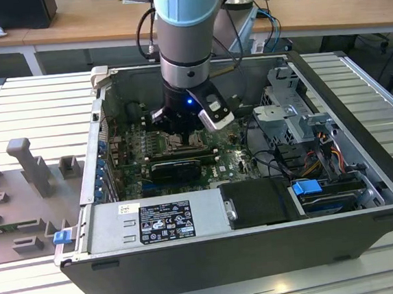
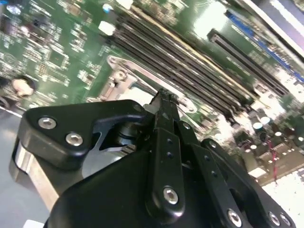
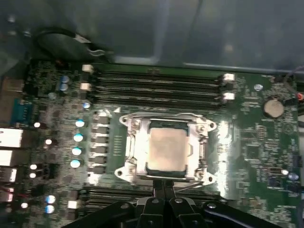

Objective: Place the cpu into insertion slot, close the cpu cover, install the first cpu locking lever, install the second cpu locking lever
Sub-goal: 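Install the second cpu locking lever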

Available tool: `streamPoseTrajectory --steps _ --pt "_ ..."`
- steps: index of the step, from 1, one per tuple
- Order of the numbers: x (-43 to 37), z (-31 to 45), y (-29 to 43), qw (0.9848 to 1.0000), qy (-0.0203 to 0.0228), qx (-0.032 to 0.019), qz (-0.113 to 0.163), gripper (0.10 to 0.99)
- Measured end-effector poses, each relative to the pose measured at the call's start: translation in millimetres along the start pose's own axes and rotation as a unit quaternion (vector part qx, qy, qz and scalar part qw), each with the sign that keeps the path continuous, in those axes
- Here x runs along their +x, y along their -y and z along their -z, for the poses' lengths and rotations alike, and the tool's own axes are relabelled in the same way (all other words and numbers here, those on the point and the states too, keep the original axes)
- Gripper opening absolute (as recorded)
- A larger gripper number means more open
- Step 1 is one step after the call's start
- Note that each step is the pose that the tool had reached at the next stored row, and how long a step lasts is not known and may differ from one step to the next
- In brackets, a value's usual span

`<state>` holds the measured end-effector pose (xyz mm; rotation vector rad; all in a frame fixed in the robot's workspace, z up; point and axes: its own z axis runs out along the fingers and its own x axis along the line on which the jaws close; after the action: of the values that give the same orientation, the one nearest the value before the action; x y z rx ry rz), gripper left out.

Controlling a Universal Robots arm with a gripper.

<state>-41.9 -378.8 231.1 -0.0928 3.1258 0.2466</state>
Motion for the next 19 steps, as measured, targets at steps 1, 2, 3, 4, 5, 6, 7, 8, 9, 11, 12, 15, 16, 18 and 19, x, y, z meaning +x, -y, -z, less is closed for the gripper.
streamPoseTrajectory --steps 1,2,3,4,5,6,7,8,9,11,12,15,16,18,19 --pt "3.3 0.1 0.4 1.0000 0.0000 0.0001 0.000 0.106" --pt "6.2 0.2 1.0 1.0000 0.0000 0.0000 0.000 0.106" --pt "7.6 0.3 1.8 1.0000 0.0000 0.0000 0.000 0.106" --pt "9.6 0.6 4.1 1.0000 -0.0001 0.0001 0.000 0.106" --pt "11.0 0.6 4.9 1.0000 -0.0001 0.0000 0.001 0.106" --pt "12.7 0.6 5.7 1.0000 -0.0001 -0.0004 0.001 0.106" --pt "14.0 0.4 6.1 1.0000 -0.0003 -0.0010 0.002 0.106" --pt "15.5 0.0 6.2 1.0000 -0.0004 -0.0023 0.003 0.106" --pt "17.7 -1.5 6.3 1.0000 -0.0007 -0.0053 0.006 0.106" --pt "18.2 -4.7 6.9 0.9999 -0.0010 -0.0074 0.009 0.106" --pt "18.3 -7.2 7.2 0.9999 -0.0010 -0.0079 0.009 0.106" --pt "19.1 -14.1 9.0 0.9999 -0.0011 -0.0102 0.010 0.106" --pt "20.3 -14.3 9.9 0.9998 -0.0005 -0.0178 0.010 0.106" --pt "21.0 -14.0 12.3 0.9994 0.0007 -0.0340 0.010 0.106" --pt "21.5 -13.9 13.6 0.9990 0.0014 -0.0439 0.010 0.106"
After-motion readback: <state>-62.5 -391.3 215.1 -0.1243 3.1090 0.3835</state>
